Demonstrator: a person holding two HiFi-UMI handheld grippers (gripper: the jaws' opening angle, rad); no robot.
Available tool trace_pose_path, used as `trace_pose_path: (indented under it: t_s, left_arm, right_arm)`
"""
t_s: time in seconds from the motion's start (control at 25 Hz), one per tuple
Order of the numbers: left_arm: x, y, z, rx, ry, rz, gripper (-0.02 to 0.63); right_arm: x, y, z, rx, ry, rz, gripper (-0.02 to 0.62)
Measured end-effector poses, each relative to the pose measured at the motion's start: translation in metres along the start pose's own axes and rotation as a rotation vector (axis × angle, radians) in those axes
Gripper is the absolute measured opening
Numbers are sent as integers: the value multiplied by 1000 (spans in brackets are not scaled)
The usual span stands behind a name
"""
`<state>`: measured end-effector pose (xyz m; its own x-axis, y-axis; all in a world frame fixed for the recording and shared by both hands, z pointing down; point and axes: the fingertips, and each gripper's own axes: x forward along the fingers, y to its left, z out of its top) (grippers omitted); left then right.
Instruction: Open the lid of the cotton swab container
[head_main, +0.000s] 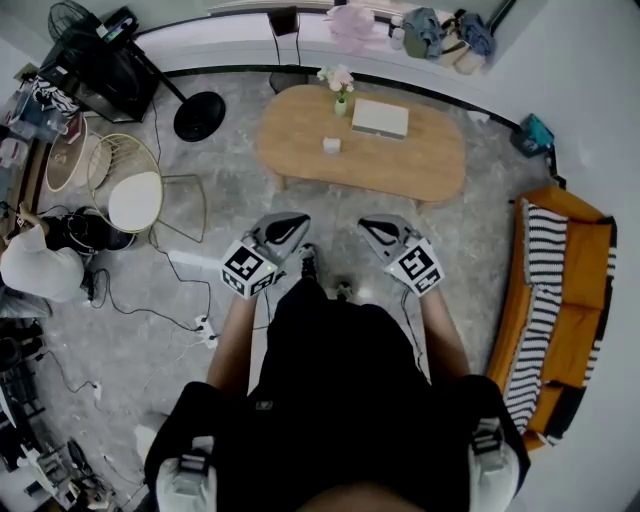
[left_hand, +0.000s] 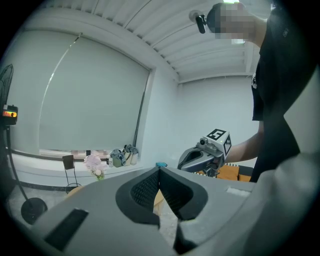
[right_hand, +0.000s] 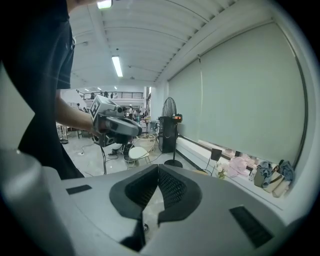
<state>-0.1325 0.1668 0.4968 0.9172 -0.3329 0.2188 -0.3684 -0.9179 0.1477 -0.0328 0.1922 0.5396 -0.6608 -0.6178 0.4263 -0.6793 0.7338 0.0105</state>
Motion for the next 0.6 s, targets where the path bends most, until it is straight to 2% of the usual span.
trace_pose_path:
  t_s: [0.28, 0.6]
  left_arm:
    - [9, 34, 5, -3, 4, -24, 0]
    - [23, 82, 20, 7, 9, -76, 0]
  right_arm:
    - [23, -17, 5, -15, 24, -6, -5]
    - [50, -46, 15, 6, 63, -54, -5]
